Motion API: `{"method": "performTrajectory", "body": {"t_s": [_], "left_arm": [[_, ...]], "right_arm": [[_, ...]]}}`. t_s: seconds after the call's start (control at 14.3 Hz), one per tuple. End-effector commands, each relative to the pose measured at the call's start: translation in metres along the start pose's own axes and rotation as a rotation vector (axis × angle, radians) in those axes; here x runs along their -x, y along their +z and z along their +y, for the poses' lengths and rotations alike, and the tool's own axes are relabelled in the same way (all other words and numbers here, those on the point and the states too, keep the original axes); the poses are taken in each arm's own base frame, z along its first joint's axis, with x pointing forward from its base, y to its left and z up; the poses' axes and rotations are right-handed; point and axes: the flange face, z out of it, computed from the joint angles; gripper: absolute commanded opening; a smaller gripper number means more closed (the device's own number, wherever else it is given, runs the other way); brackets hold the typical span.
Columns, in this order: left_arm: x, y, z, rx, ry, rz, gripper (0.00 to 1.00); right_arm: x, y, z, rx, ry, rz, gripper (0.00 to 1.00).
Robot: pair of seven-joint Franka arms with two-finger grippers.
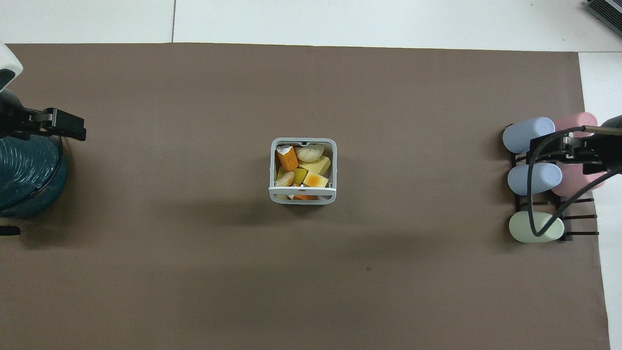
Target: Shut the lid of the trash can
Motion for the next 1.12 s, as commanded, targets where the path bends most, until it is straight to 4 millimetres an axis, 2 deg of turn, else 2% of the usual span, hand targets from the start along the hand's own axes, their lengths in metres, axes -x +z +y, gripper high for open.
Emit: {"method": "performTrajectory", "body": {"t_s": [0.0, 0.35, 0.49, 0.63, 0.84, 1.05], "left_arm": [[0.003, -0.007, 0.002, -0.03, 0.016, 0.024, 1.0], [0.011, -0.002, 0.01, -0.023, 0.016, 0.003, 1.0], [0.024, 0.006, 0.044, -0.02, 0.075, -0.024, 1.0], [0.044, 0.022, 0.087, -0.02, 0.095, -0.053, 1.0], [0.069, 0.036, 0.146, -0.013, -0.033, -0.03, 1.0], [0.096, 0.05, 0.194, 0.01, -0.086, -0.012, 0.61]], "right_arm": [[0.005, -0.002, 0.003, -0.013, -0.019, -0.009, 1.0], [0.006, -0.002, 0.003, -0.012, -0.019, -0.01, 1.0], [0.005, -0.002, 0.004, -0.013, -0.018, -0.009, 1.0], [0.005, -0.002, 0.003, -0.013, -0.019, -0.007, 1.0], [0.005, -0.002, 0.003, -0.013, -0.019, -0.009, 1.0], [0.005, -0.002, 0.003, -0.013, -0.019, -0.009, 1.0]]}}
